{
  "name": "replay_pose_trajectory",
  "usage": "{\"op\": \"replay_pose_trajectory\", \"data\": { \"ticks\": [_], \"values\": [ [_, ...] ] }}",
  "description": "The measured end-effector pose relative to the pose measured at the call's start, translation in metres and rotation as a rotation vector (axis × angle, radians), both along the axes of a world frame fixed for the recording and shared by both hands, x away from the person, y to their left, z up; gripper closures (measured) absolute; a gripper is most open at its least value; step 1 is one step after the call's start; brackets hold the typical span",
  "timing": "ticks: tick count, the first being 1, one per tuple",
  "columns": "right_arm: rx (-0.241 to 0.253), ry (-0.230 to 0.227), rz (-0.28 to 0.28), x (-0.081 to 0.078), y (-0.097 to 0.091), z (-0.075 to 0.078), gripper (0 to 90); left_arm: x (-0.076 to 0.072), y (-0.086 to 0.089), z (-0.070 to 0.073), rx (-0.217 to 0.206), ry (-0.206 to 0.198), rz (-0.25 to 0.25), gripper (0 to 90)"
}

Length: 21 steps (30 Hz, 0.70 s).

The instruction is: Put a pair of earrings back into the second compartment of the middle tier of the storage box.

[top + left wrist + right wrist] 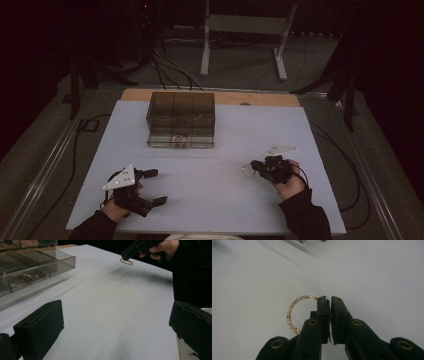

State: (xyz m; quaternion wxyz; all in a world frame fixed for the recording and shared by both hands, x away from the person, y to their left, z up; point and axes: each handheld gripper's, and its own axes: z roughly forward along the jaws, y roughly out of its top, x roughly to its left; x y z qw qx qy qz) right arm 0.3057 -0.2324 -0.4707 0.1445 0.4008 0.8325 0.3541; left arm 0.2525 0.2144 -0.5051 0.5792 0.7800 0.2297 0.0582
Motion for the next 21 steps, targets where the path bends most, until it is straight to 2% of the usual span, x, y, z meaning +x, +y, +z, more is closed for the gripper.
{"op": "replay_pose_trajectory", "data": {
  "ticks": [9, 21],
  "values": [
    [0.011, -0.013, 0.068, 0.017, 0.031, 0.008, 86.6, 0.000, 0.001, 0.000, 0.004, 0.004, -0.003, 0.5],
    [0.006, -0.024, 0.132, 0.038, 0.066, 0.022, 86.5, 0.000, 0.001, 0.000, -0.001, 0.001, -0.001, 0.5]
  ]
}}
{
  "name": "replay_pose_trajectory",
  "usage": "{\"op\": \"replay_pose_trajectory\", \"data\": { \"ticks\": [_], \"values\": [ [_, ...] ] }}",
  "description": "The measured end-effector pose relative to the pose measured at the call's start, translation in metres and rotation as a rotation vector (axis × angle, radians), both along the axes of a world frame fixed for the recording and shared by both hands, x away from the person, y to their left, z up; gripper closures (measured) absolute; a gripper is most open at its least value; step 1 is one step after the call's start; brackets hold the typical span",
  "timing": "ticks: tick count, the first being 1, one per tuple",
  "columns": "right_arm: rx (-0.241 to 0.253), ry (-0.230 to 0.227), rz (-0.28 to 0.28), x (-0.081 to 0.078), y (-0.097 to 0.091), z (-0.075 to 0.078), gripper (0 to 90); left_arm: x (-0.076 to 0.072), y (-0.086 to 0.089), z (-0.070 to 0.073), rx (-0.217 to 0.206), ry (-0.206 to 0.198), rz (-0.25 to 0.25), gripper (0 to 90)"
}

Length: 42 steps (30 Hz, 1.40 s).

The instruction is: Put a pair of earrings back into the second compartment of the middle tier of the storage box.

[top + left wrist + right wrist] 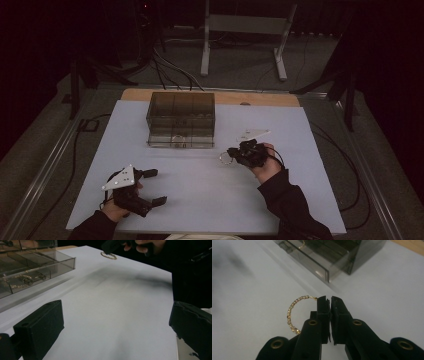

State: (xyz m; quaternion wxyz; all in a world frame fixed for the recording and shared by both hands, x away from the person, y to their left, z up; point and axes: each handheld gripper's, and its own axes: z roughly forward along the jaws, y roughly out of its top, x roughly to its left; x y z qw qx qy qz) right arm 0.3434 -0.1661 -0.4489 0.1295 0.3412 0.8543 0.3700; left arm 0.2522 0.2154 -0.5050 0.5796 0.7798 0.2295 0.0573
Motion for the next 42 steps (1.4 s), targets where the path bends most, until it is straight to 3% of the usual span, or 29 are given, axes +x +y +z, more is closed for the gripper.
{"op": "replay_pose_trajectory", "data": {
  "ticks": [18, 22, 29, 35, 39, 40, 42],
  "values": [
    [0.019, 0.002, 0.032, 0.035, 0.051, 0.009, 86.4, 0.000, 0.000, 0.000, -0.003, 0.003, -0.002, 0.6],
    [0.009, 0.001, 0.037, 0.048, 0.071, 0.010, 86.4, -0.001, 0.000, 0.001, -0.003, 0.002, -0.004, 0.6],
    [0.021, 0.007, 0.013, 0.064, 0.092, 0.010, 86.4, -0.001, 0.001, 0.001, -0.001, 0.000, -0.007, 0.6],
    [0.046, 0.031, -0.026, 0.079, 0.116, 0.000, 86.2, 0.000, 0.001, 0.001, -0.005, 0.002, -0.007, 0.6],
    [0.088, 0.053, -0.051, 0.087, 0.127, -0.006, 85.5, 0.000, 0.001, 0.001, -0.015, 0.003, -0.004, 0.5],
    [0.100, 0.066, -0.045, 0.089, 0.130, -0.009, 78.3, 0.000, 0.001, 0.001, -0.013, 0.004, -0.004, 0.6],
    [0.117, 0.075, -0.036, 0.088, 0.132, -0.010, 72.5, 0.001, 0.001, 0.001, -0.015, 0.008, -0.003, 0.6]
  ]
}}
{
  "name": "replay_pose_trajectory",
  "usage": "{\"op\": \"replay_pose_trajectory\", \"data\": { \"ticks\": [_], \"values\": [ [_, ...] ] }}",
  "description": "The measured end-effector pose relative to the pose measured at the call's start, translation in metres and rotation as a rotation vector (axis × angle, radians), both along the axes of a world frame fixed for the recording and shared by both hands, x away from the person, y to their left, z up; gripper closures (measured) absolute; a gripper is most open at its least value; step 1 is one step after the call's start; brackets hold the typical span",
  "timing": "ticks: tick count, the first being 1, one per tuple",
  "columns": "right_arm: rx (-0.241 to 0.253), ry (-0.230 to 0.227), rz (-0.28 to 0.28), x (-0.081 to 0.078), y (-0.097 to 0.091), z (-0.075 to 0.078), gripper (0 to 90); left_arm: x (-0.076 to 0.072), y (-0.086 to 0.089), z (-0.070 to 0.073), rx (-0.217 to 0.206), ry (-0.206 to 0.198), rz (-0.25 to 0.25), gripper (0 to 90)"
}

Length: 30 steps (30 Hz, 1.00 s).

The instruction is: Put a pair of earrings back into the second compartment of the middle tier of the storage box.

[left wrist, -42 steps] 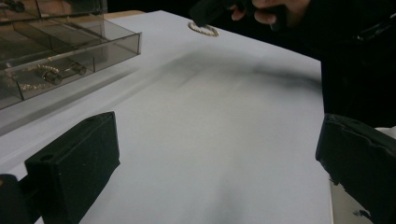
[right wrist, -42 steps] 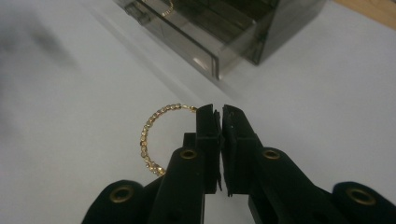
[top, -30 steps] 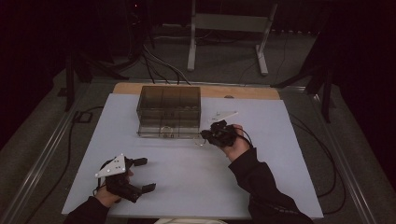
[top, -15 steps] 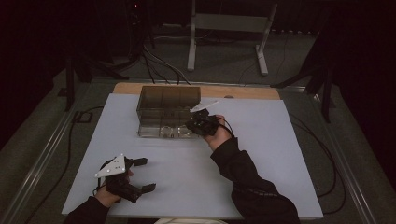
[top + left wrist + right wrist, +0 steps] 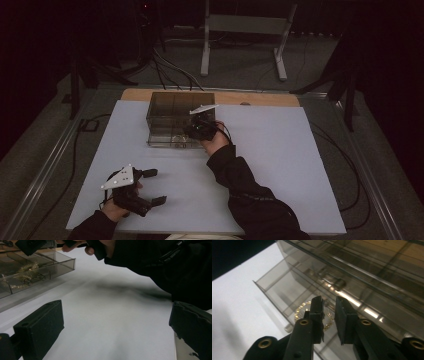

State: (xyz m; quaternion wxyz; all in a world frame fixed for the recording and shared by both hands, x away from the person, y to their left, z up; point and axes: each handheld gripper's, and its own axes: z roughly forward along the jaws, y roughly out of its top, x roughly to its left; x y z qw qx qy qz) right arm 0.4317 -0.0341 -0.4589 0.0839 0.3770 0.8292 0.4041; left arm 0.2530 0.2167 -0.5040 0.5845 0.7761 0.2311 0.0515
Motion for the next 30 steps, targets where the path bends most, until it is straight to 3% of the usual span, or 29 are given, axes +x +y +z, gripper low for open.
{"op": "replay_pose_trajectory", "data": {
  "ticks": [5, 11, 14, 21, 24, 30],
  "values": [
    [0.035, -0.030, 0.035, -0.007, -0.003, 0.009, 58.9, 0.001, 0.000, 0.000, 0.001, -0.001, 0.003, 0.6],
    [0.080, -0.061, 0.071, -0.019, -0.015, 0.026, 30.6, 0.000, -0.001, 0.001, 0.002, -0.008, 0.005, 0.6],
    [0.089, -0.038, 0.133, -0.025, -0.023, 0.031, 15.9, -0.001, -0.001, 0.000, 0.004, -0.005, 0.003, 0.6],
    [0.115, -0.050, 0.157, -0.039, -0.051, 0.034, 8.8, -0.003, 0.001, 0.000, 0.003, -0.008, 0.011, 0.6],
    [0.106, -0.081, 0.154, -0.046, -0.067, 0.030, 2.6, -0.003, 0.001, 0.000, 0.003, -0.006, 0.007, 0.5],
    [0.098, -0.101, 0.132, -0.058, -0.091, 0.022, 1.8, -0.003, 0.000, 0.000, 0.004, -0.008, 0.002, 0.5]
  ]
}}
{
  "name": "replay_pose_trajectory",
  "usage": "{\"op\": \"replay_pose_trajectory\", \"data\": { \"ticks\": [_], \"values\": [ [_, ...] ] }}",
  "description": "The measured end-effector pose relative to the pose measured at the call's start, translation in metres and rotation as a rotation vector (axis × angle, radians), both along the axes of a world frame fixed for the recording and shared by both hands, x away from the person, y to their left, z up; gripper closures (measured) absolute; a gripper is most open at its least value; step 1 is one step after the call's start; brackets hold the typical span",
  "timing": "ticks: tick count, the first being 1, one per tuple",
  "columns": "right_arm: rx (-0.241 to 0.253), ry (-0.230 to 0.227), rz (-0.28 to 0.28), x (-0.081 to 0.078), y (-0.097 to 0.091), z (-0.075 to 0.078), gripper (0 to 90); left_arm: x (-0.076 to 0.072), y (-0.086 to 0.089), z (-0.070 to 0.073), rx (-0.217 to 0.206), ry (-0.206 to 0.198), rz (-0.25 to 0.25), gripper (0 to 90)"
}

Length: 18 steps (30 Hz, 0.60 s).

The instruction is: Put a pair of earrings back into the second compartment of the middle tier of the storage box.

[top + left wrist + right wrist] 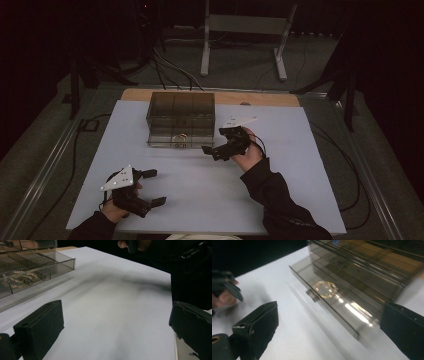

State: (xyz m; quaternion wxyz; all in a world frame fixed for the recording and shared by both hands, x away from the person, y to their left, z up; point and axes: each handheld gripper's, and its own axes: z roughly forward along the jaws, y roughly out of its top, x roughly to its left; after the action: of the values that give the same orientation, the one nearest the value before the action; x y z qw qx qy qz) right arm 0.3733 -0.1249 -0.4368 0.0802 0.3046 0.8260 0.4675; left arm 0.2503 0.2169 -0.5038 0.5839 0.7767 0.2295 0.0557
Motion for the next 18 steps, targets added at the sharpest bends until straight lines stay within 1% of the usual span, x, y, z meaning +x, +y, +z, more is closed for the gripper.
{"op": "replay_pose_trajectory", "data": {
  "ticks": [2, 5, 6, 7, 11, 13, 16, 18],
  "values": [
    [0.001, -0.004, -0.003, -0.004, -0.007, -0.005, 1.8, 0.000, 0.000, 0.000, -0.002, -0.002, 0.001, 0.6],
    [-0.005, 0.002, -0.018, -0.010, -0.016, -0.013, 1.8, 0.000, 0.000, 0.000, -0.002, 0.001, 0.000, 0.6],
    [0.008, 0.019, -0.021, -0.012, -0.021, -0.017, 1.8, 0.000, 0.000, 0.000, -0.003, 0.000, 0.000, 0.6],
    [0.011, 0.027, -0.023, -0.014, -0.023, -0.019, 1.8, 0.000, 0.000, 0.000, -0.002, -0.002, 0.001, 0.6],
    [-0.019, 0.005, -0.037, -0.027, -0.037, -0.028, 1.8, 0.000, 0.000, 0.000, 0.003, -0.001, 0.001, 0.5],
    [0.003, 0.010, -0.048, -0.034, -0.046, -0.031, 1.8, 0.000, 0.000, 0.000, 0.003, -0.002, 0.000, 0.5],
    [0.013, -0.012, -0.073, -0.046, -0.062, -0.037, 1.9, 0.000, 0.000, 0.000, 0.003, -0.001, 0.002, 0.6],
    [0.014, -0.006, -0.084, -0.052, -0.071, -0.040, 1.9, 0.000, 0.000, 0.000, 0.004, -0.002, 0.002, 0.6]
  ]
}}
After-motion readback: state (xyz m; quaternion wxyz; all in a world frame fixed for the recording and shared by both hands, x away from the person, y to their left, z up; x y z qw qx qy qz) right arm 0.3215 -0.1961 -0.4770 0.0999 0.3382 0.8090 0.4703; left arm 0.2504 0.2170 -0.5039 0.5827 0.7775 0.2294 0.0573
